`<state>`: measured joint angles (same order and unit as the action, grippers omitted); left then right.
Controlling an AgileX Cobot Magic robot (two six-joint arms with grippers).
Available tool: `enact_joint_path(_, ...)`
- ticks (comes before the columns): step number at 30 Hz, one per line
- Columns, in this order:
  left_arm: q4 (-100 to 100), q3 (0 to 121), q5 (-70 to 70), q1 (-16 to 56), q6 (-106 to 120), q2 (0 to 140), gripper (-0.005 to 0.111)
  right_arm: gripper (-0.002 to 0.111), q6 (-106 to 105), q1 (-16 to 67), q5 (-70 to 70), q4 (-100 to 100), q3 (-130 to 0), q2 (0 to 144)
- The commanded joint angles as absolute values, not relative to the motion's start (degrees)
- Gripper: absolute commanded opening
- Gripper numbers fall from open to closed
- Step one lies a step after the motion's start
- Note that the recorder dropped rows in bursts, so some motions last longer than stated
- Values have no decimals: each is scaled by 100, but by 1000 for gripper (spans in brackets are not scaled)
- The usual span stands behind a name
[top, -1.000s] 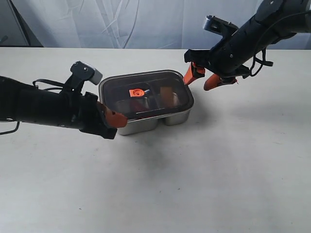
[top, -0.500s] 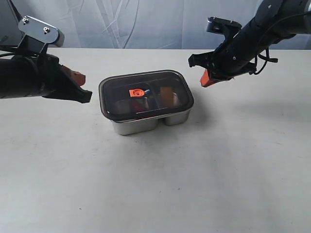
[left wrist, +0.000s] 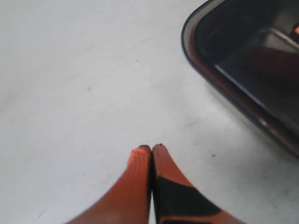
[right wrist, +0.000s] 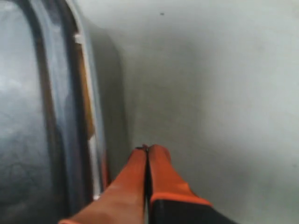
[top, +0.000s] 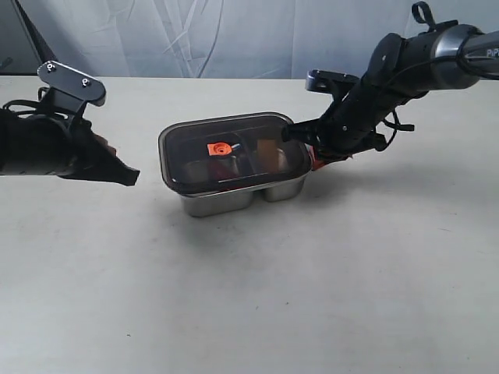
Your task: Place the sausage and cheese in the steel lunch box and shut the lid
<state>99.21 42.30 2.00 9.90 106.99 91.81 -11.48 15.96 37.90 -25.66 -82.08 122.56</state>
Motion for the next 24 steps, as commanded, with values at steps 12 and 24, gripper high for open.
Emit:
enact_joint_path(12, 9675, 4383, 1179, 984, 10641, 9338, 0, -1, -959, 1834, 5258, -2215, -8200, 12204)
enact_joint_path(24, 9435, 5221, 317, 984, 10641, 10239, 0, -1, 152, 1834, 4890, -947, -8200, 11884)
